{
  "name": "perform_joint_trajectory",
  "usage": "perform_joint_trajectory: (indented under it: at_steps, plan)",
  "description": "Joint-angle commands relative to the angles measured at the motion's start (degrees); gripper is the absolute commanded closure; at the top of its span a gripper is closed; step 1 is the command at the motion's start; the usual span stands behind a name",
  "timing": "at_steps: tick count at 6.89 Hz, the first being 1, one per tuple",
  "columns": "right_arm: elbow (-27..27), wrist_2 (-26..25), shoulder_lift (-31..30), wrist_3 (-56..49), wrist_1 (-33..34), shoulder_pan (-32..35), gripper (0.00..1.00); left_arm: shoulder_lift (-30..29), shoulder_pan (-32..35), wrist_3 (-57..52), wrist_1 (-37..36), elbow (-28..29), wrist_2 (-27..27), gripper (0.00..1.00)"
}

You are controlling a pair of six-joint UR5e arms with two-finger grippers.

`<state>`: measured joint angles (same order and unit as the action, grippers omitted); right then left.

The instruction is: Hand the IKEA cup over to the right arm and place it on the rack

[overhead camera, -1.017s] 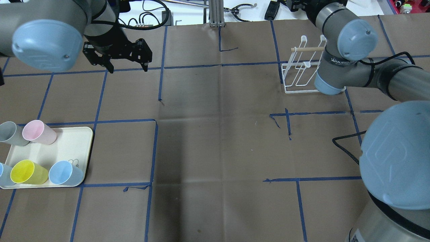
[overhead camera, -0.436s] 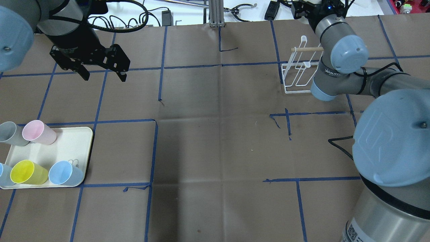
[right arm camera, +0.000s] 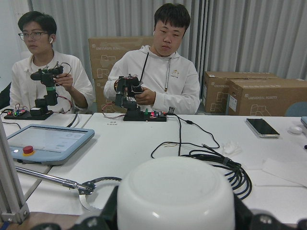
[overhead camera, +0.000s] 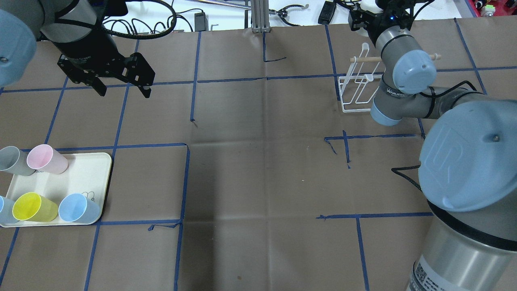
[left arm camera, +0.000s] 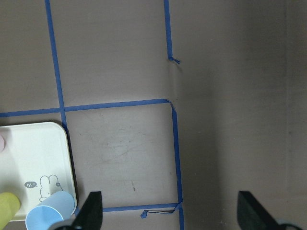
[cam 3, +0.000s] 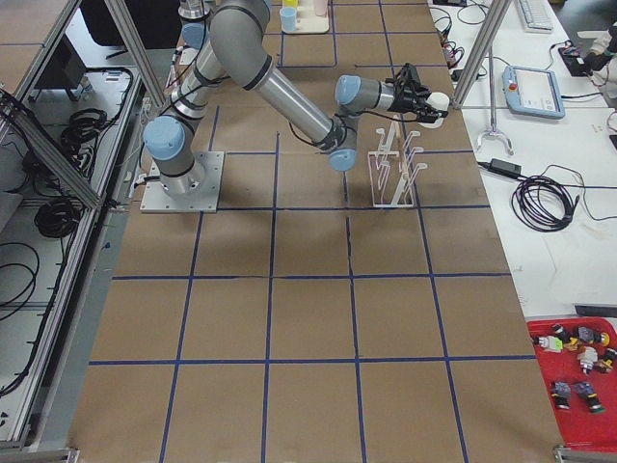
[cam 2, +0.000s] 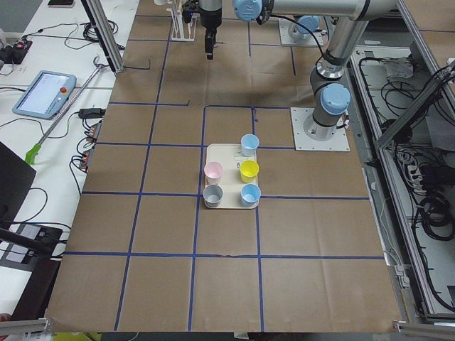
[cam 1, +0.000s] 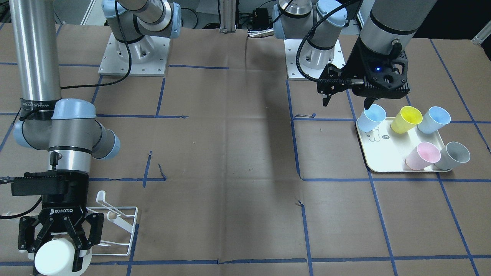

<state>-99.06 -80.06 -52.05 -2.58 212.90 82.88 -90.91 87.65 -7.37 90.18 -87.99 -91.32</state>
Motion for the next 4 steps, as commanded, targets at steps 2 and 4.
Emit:
perform_joint_trajectory:
  at_steps: [2, 4]
  plan:
    - [-1.0, 0.0, 1.2, 0.1, 0.3, 0.0, 0.69, 4.1, -6.5, -5.5, -0.3, -5.8, -0.6, 0.01]
    - [-2.6, 0.0, 0.7, 0.1, 0.2, 0.0, 0.69, 8.7, -17.0, -14.3, -0.4, -13.0, -0.5, 0.01]
